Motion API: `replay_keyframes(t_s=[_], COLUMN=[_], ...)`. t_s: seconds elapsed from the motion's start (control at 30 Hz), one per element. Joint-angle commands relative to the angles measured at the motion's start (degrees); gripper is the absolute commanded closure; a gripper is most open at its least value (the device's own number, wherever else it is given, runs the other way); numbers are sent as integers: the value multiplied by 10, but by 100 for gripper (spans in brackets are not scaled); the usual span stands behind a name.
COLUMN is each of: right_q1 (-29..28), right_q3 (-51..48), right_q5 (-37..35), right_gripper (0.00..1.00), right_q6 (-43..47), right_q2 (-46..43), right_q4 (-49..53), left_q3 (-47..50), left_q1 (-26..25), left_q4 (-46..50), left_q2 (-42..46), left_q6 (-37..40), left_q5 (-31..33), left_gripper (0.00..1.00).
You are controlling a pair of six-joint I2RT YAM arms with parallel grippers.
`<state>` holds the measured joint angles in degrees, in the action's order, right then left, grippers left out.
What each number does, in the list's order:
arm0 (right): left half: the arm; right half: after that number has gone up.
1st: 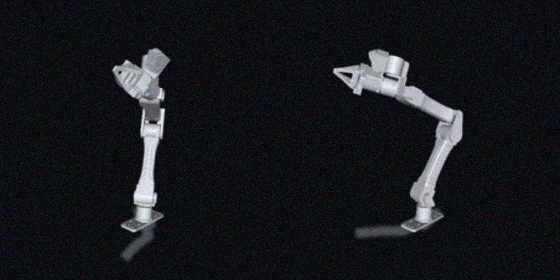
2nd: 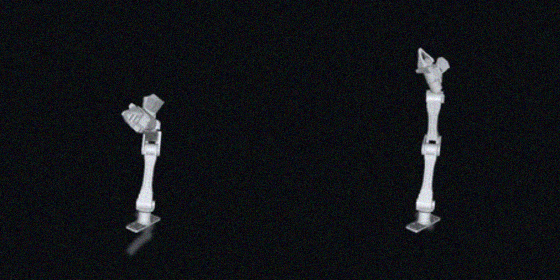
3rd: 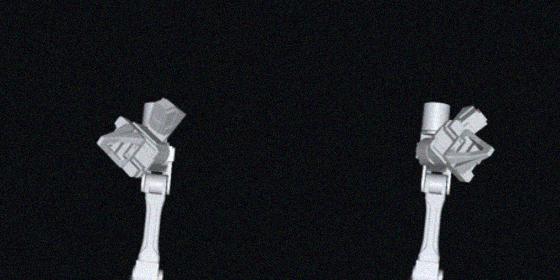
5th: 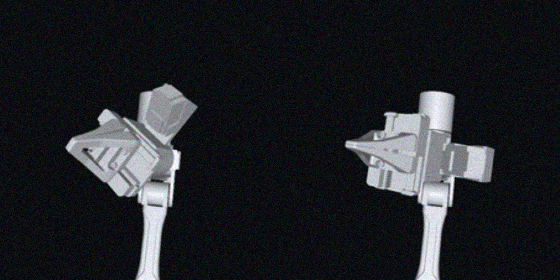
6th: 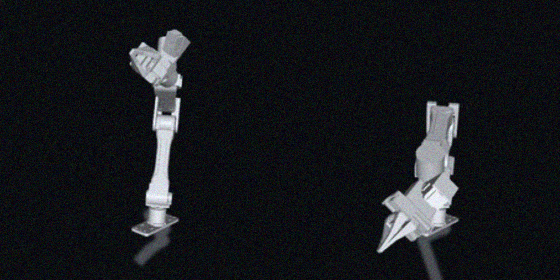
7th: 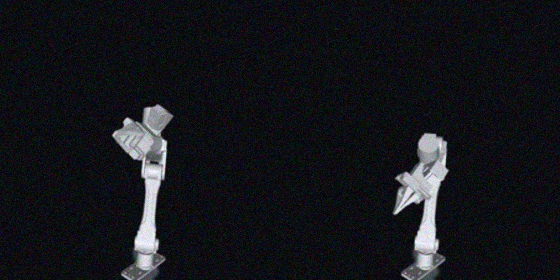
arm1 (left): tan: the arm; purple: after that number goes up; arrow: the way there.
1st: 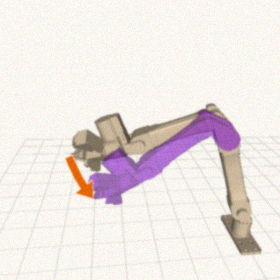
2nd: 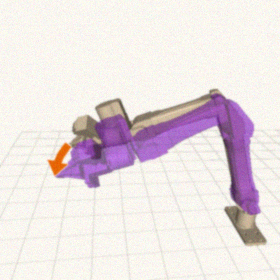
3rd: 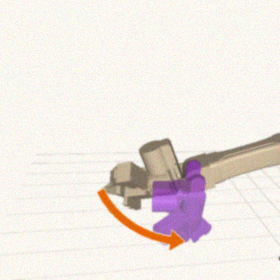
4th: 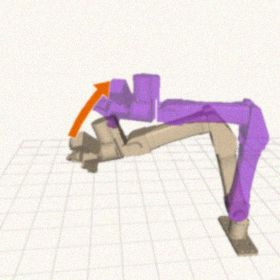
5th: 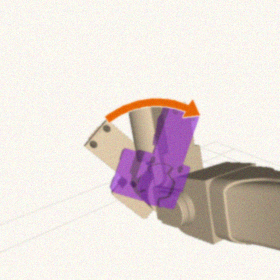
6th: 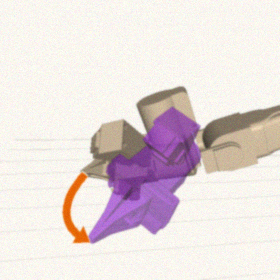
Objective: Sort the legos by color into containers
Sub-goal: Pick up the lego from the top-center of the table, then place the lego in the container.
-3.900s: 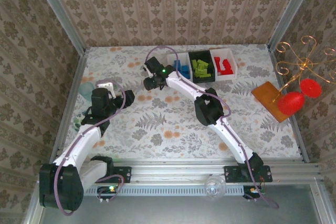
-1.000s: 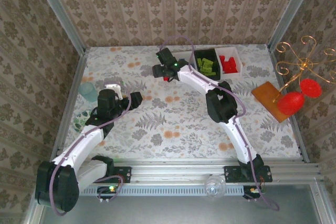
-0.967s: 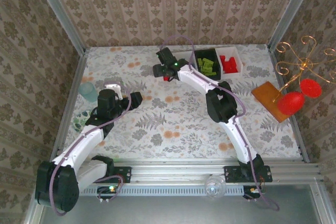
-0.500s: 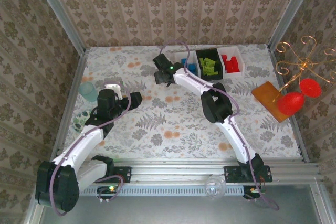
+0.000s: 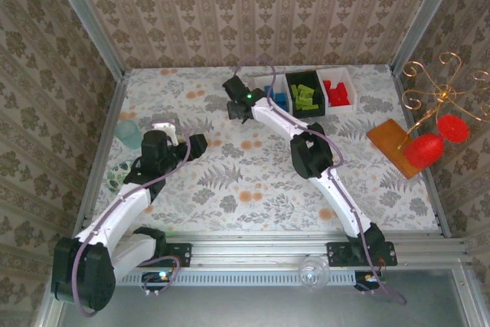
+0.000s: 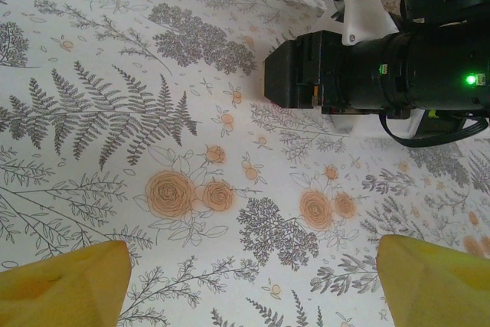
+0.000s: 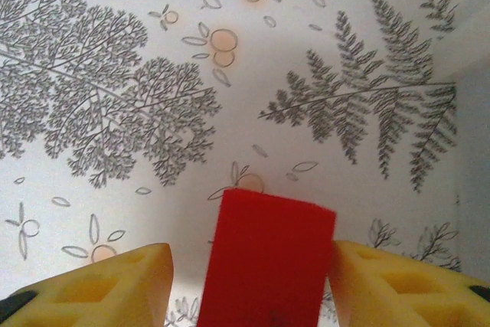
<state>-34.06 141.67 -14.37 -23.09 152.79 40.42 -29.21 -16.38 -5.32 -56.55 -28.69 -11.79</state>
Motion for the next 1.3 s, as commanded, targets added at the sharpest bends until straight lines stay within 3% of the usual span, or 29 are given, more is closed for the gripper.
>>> replay_keyframes(t_s=[0.0,0.33,0.5,0.67,0.8,1.0,1.27], right_q1=[13,24,20,17,31,118,259], right_q3=[27,53,37,-117,-295,-480,-513], right_q5=[14,52,104,169,162,73,-3], right_gripper=[46,56,60,61,60,60,61], right_q6=[-18,-22,8,22,28,45,55], right_q2=[20,35,-11,-165,-319,-482,-475], right_q4=[32,41,16,-76,-161,-190,-175], left_q3=[6,6,6,6,6,1,-9], left_q1=[6,8,8,9,8,6,-6], left_q4=[8,9,8,3,-3,-21,-23], left_q2=[14,19,16,13,10,-7,-21], left_q6=[8,8,8,5,2,-7,-6], left_q5=[-6,-8,-8,-10,-13,-27,-34], left_gripper=[15,15,15,15,15,15,15])
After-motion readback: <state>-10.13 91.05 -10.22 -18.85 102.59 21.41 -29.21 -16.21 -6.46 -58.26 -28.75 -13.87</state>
